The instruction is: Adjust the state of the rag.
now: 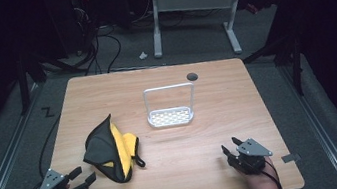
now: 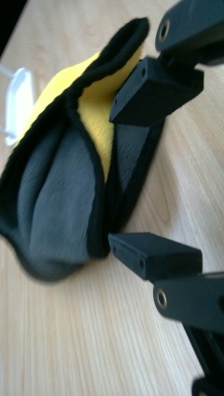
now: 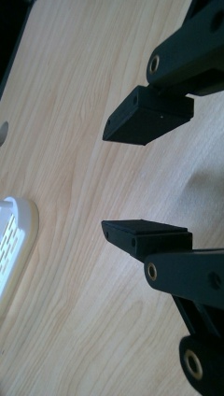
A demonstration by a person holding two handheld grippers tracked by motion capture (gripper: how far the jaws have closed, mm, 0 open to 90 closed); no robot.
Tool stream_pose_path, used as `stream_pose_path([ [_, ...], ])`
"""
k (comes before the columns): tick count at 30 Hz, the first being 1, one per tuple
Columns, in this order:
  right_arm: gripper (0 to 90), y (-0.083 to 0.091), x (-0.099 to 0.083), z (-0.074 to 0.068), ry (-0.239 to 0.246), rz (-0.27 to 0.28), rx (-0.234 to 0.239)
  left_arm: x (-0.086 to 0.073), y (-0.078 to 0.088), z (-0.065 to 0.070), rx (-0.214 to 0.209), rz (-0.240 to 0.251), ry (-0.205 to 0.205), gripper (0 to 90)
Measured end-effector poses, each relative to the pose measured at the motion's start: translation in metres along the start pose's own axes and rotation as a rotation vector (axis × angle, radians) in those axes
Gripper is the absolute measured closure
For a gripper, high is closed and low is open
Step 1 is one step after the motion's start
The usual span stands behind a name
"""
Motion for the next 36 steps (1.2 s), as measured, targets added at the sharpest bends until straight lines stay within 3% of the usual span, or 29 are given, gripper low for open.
stream_pose_path([
  [9,49.6,0.0001,0.0016,-0.0101,0.052,0.016,0.021,-0.0008,-0.0030,0.0012,0.012,-0.019,-0.011,35.3],
  [16,48.8,-0.0008,0.0011,-0.0084,0.053,0.011,0.010,-0.0016,-0.0028,0.0014,0.023,-0.025,-0.029,36.5],
  [25,48.7,-0.0006,0.0003,-0.0069,0.037,0.014,0.018,0.0025,0.0015,0.0006,0.027,0.007,-0.070,38.2],
  [36,48.6,-0.0018,-0.0004,-0.0080,0.041,0.011,0.022,0.0065,0.0048,0.0037,0.021,0.003,-0.057,39.0],
])
Point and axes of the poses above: each handheld gripper's, and its own axes: y roughly backward along the jaws, x roughly out of its top, z roughly to its right, the point moved 6 cm from there along -y, roughly forward along the jaws, and after that the axes turned 4 degrees about -z, right-handed, at the moved point
